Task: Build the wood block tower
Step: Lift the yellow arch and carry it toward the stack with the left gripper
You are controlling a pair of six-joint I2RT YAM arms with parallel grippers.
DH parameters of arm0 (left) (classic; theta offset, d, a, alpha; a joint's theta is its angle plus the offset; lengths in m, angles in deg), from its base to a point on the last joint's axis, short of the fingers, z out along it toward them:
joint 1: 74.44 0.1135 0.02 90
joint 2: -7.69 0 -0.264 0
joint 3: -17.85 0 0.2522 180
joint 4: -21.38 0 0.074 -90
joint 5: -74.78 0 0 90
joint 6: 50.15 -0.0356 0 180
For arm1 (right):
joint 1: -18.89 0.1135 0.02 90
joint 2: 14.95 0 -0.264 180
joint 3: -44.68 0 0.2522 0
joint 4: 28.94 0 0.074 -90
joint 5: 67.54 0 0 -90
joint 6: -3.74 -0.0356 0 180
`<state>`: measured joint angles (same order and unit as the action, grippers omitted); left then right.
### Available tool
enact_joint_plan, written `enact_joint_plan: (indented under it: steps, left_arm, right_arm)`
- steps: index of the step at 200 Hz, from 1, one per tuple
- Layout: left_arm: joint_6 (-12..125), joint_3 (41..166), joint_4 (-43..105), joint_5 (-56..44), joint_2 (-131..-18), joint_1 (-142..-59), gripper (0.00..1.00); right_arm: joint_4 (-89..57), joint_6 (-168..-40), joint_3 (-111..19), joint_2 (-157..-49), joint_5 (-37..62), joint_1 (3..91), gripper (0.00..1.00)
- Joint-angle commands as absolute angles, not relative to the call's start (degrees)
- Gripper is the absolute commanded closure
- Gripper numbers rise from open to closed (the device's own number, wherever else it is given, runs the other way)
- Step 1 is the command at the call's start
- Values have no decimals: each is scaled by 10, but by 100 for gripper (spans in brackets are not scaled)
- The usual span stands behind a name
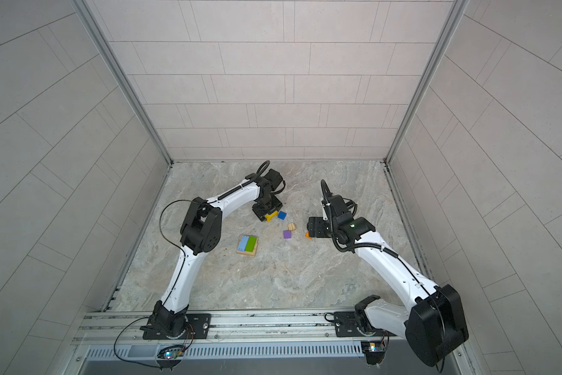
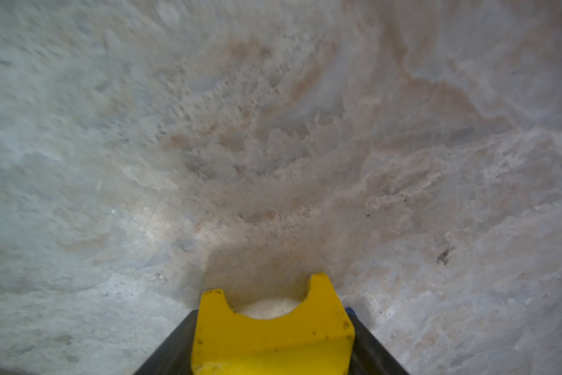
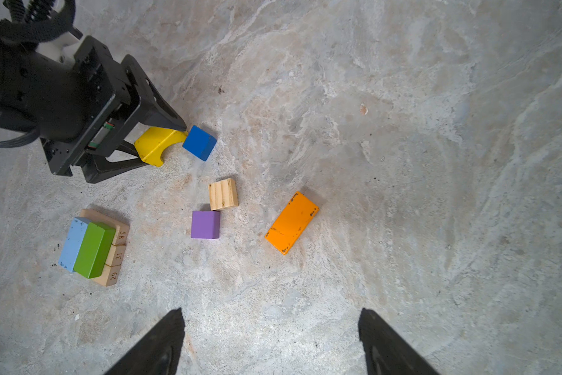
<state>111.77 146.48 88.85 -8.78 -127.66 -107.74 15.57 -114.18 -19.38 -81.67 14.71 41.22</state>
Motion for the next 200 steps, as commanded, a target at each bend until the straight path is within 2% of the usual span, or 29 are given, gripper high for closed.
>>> enact_joint_plan:
  steps: [1,59,147,200]
  left_arm:
    - [1100,1473,911,-99,-1290,-1079,34]
    - [1042,1476,929,-133,-1262,-1078,39]
    - [876,1475,1004,-172,-1179,-1073,40]
    - [783,1382,1012,-159,-1077,-1072,40]
  right_arm:
    - [153,-1148,-191,-805,146,409,15]
    - [149,-1148,-195,-811,144,410,15]
    - [139,-1149,-198,-820,136,409,15]
    - [132,-1140,-200,-828,121,410,15]
